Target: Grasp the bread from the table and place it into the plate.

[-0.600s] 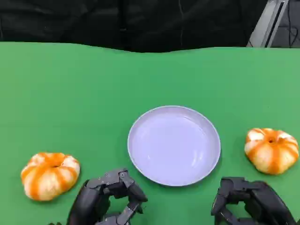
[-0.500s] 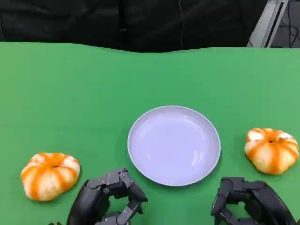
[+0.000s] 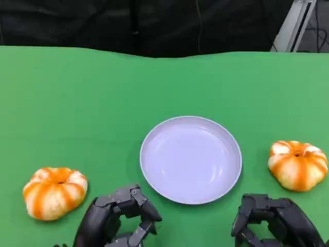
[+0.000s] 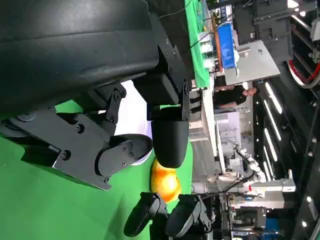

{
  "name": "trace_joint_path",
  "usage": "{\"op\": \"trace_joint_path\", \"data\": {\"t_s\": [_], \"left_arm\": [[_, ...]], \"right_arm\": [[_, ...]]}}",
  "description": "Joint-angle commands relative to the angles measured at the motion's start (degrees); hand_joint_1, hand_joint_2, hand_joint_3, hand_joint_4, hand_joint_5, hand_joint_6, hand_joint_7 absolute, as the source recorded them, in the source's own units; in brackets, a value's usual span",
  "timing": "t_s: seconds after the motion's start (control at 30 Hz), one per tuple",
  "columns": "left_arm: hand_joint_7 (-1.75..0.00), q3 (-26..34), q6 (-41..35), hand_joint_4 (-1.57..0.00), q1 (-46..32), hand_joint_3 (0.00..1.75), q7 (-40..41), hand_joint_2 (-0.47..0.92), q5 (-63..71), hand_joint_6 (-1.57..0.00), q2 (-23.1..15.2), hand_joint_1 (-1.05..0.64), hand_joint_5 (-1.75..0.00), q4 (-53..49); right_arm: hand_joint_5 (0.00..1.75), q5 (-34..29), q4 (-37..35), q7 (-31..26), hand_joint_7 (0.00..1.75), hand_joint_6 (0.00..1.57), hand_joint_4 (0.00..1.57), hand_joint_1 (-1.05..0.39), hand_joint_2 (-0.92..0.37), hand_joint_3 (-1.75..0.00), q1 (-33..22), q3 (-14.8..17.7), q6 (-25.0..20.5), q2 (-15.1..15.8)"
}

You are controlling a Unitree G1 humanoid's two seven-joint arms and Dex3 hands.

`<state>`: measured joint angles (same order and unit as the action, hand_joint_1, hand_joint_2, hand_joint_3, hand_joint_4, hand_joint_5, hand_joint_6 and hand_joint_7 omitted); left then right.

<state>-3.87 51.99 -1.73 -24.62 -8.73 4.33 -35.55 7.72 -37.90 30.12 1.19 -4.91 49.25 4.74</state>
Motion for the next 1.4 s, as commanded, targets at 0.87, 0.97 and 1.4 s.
{"op": "trace_joint_path", "data": {"t_s": [0.87, 0.97, 1.4], "left_arm": [[0.0, 1.32, -0.75, -0.74, -0.21, 0.11, -1.86, 0.92, -3.17, -0.67, -1.94, -0.48, -0.04, 0.84], [0.0, 1.31, -0.92, -0.74, -0.36, 0.1, -2.07, 0.92, -3.26, -0.64, -1.99, -0.48, -0.03, 1.1], [0.0, 3.71, -0.73, -0.58, -1.32, 0.14, 0.62, 0.92, -2.05, -0.46, -2.74, -0.63, 0.0, 7.43]], "right_arm": [[1.45, -0.58, 0.53, -0.69, 1.21, 0.85, 0.85, -0.09, -0.63, -0.94, -0.49, 0.49, -0.21, 0.5], [1.45, -0.16, 0.54, -0.38, 1.21, 0.85, 0.85, -0.1, -0.63, -0.94, -0.55, 0.44, -0.52, 0.4], [1.45, -0.47, 1.2, -0.71, 1.21, 0.85, 0.85, -0.09, -0.63, -0.93, -0.79, 0.23, -0.88, 0.49]]}}
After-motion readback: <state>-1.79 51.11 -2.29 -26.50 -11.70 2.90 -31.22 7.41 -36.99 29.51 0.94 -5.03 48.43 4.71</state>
